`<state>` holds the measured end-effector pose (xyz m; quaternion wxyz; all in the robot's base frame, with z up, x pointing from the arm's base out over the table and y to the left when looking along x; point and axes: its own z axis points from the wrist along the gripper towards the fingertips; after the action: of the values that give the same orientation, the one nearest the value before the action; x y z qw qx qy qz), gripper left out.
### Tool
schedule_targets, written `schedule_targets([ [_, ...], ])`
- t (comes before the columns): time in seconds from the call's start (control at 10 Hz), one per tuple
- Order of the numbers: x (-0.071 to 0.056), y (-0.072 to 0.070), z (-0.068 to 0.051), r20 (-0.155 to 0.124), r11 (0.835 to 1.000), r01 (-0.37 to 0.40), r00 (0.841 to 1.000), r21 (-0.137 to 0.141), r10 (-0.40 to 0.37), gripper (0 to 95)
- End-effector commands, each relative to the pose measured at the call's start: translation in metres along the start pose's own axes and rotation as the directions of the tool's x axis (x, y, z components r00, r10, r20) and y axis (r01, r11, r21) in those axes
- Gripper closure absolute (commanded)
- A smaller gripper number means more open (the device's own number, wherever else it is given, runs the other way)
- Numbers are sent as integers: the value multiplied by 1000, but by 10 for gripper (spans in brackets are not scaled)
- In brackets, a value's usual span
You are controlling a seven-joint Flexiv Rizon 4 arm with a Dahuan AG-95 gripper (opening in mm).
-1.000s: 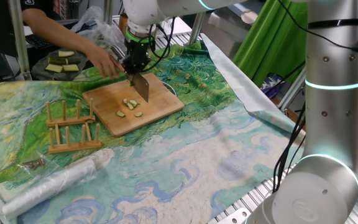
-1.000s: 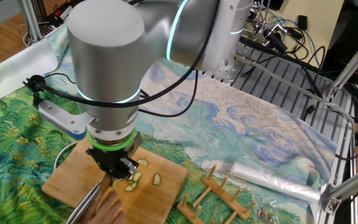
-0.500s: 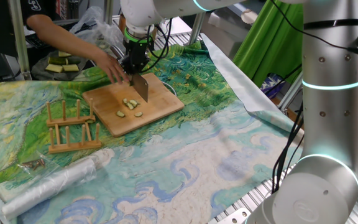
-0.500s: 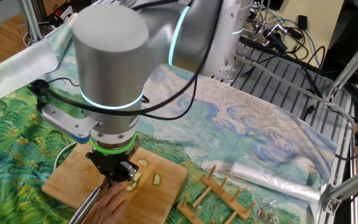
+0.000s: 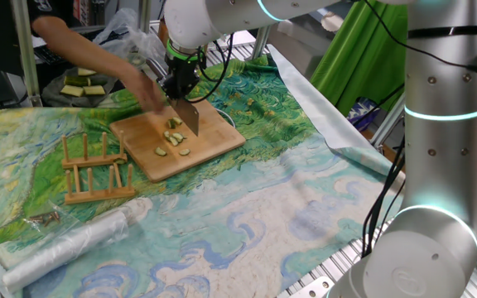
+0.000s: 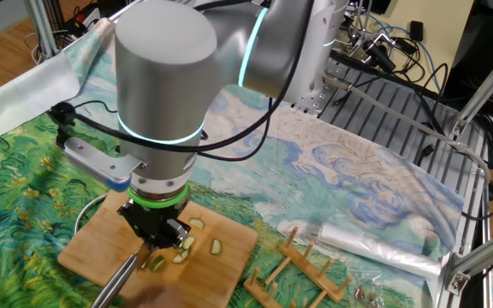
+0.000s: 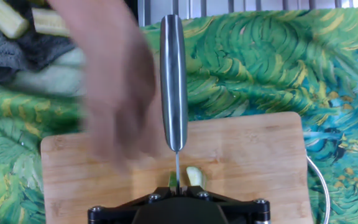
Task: Chop the cucumber into shreds
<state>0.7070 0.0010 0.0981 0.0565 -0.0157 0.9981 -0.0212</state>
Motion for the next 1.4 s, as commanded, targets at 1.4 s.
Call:
schedule_targets([
  [1.4,13,84,-37,-126,997,-80,989,3,80,950],
])
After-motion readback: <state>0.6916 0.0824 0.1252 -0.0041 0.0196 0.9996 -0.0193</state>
